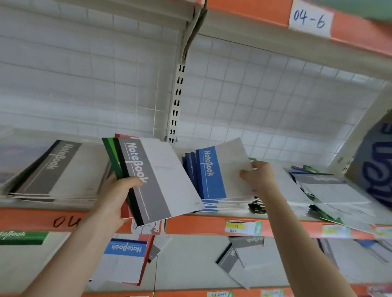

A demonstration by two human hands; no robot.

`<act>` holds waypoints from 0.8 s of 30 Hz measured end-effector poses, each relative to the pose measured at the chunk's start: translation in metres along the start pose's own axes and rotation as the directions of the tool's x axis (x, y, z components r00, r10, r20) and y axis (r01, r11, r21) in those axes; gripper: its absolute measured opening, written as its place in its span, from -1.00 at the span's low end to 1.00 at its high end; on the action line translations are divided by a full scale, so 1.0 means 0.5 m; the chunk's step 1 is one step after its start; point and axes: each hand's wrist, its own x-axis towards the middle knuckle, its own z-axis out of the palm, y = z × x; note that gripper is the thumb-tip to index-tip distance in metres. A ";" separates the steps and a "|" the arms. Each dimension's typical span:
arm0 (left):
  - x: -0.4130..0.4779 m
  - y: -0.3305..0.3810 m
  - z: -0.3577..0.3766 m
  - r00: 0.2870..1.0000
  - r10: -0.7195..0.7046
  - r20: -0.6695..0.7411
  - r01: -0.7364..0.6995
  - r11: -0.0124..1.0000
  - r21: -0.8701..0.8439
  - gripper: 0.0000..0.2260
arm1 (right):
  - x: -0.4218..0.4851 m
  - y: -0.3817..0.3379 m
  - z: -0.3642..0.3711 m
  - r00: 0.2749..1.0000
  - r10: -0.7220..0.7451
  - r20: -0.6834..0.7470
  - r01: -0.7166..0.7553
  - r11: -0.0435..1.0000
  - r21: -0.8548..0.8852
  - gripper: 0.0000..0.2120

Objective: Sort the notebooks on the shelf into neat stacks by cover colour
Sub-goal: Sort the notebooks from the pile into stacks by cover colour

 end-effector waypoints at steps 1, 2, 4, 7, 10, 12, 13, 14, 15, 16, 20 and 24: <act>0.001 0.001 0.003 1.000 -0.004 0.003 0.004 1.000 0.000 -0.80 | 0.008 0.006 0.002 1.000 0.006 -0.010 -0.006 0.998 -0.070 -0.77; 0.002 0.003 0.004 1.000 -0.006 0.004 0.006 1.000 0.002 -0.80 | 0.012 0.007 0.006 1.000 0.009 -0.009 -0.011 0.991 -0.136 -0.78; 0.002 0.006 0.005 1.000 0.005 -0.003 -0.005 1.000 0.016 -0.78 | 0.016 0.010 0.020 1.000 0.010 0.012 -0.007 0.971 -0.240 -0.85; 0.000 0.006 0.002 1.000 0.028 -0.003 -0.027 0.999 0.044 -0.77 | 0.011 0.009 0.049 0.999 -0.020 0.038 0.034 0.902 -0.430 -0.83; -0.006 0.005 -0.002 0.998 0.054 0.020 -0.055 0.996 0.072 -0.74 | 0.000 0.004 0.069 0.985 -0.165 0.043 0.162 0.822 -0.547 -0.74; -0.010 0.005 -0.004 0.997 0.073 0.038 -0.076 0.993 0.089 -0.71 | -0.025 -0.021 0.081 0.968 -0.238 0.075 0.249 0.895 -0.370 -0.70; -0.013 0.006 -0.005 0.996 0.081 0.046 -0.085 0.992 0.094 -0.70 | -0.043 -0.039 0.088 0.962 -0.245 0.123 0.266 0.942 -0.203 -0.76; -0.016 0.008 -0.006 0.995 0.087 0.051 -0.091 0.991 0.093 -0.70 | -0.068 -0.060 0.093 0.956 -0.208 0.208 0.217 0.976 -0.022 -0.77; -0.018 0.008 -0.008 0.994 0.096 0.055 -0.101 0.990 0.094 -0.70 | -0.088 -0.078 0.099 0.938 -0.163 0.305 0.127 0.983 0.134 -0.73; -0.020 0.009 -0.009 0.992 0.107 0.059 -0.113 0.989 0.097 -0.70 | -0.107 -0.094 0.102 0.905 -0.118 0.408 0.021 0.972 0.235 -0.72; -0.035 0.017 -0.016 0.984 0.169 0.051 -0.172 0.983 0.062 -0.68 | -0.162 -0.121 0.125 0.789 -0.104 0.606 -0.214 0.877 0.429 -0.91; -0.045 0.010 -0.044 0.958 0.266 0.110 -0.287 0.910 0.301 -0.64 | -0.194 -0.133 0.154 0.864 -0.124 0.488 -0.226 0.771 0.596 -0.96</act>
